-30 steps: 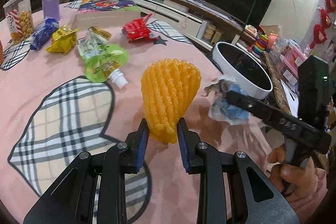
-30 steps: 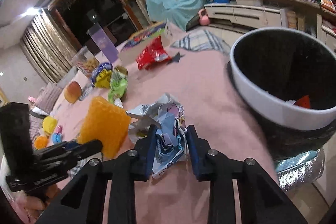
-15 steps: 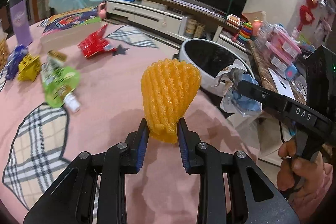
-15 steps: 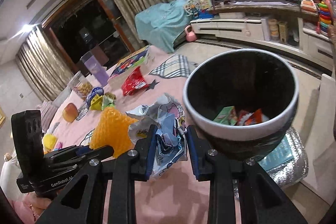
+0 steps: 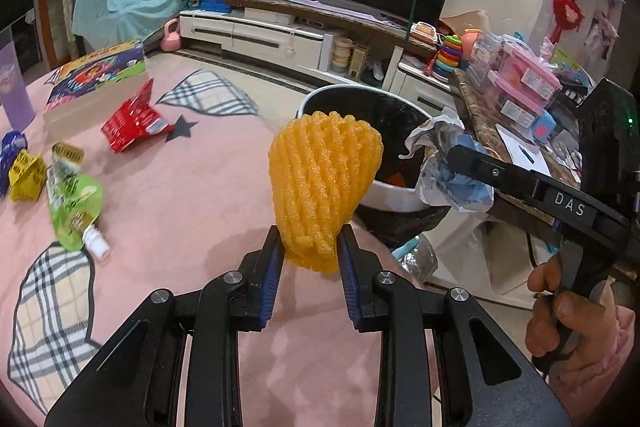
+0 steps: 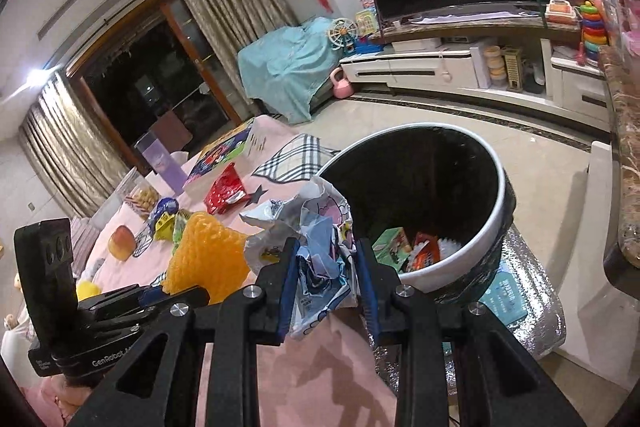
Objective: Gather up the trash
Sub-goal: 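Lift both held items and carry them over the trash bin, then open both tools above the bin to drop the foam net and wrapper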
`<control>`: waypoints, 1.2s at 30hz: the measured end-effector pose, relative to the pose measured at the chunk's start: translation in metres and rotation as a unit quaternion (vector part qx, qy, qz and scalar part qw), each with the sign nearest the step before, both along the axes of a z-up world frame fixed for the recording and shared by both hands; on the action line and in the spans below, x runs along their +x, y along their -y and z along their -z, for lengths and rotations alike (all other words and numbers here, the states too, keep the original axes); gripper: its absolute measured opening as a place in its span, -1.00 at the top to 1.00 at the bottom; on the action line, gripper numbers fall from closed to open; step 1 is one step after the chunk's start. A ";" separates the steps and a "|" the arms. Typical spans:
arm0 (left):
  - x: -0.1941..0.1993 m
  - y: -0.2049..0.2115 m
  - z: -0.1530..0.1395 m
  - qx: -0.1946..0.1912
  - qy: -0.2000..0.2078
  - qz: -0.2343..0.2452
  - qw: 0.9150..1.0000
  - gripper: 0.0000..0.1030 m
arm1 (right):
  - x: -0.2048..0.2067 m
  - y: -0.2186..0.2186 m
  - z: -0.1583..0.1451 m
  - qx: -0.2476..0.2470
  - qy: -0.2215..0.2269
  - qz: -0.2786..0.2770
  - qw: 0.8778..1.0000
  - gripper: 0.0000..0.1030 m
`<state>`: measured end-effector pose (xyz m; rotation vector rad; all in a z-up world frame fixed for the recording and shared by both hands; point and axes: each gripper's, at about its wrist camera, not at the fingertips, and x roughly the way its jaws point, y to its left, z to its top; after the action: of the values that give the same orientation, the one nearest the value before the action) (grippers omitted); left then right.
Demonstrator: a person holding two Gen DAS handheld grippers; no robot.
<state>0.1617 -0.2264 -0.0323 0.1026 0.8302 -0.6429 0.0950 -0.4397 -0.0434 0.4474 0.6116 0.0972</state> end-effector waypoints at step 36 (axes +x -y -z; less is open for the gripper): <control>0.038 0.076 -0.005 0.019 0.016 0.041 0.999 0.49 | 0.028 0.044 -0.008 -0.013 -0.001 0.045 0.999 0.44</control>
<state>0.2002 -0.3023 -0.0269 0.1810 0.8113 -0.7009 0.1227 -0.4841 -0.0355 0.4499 0.5942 0.0028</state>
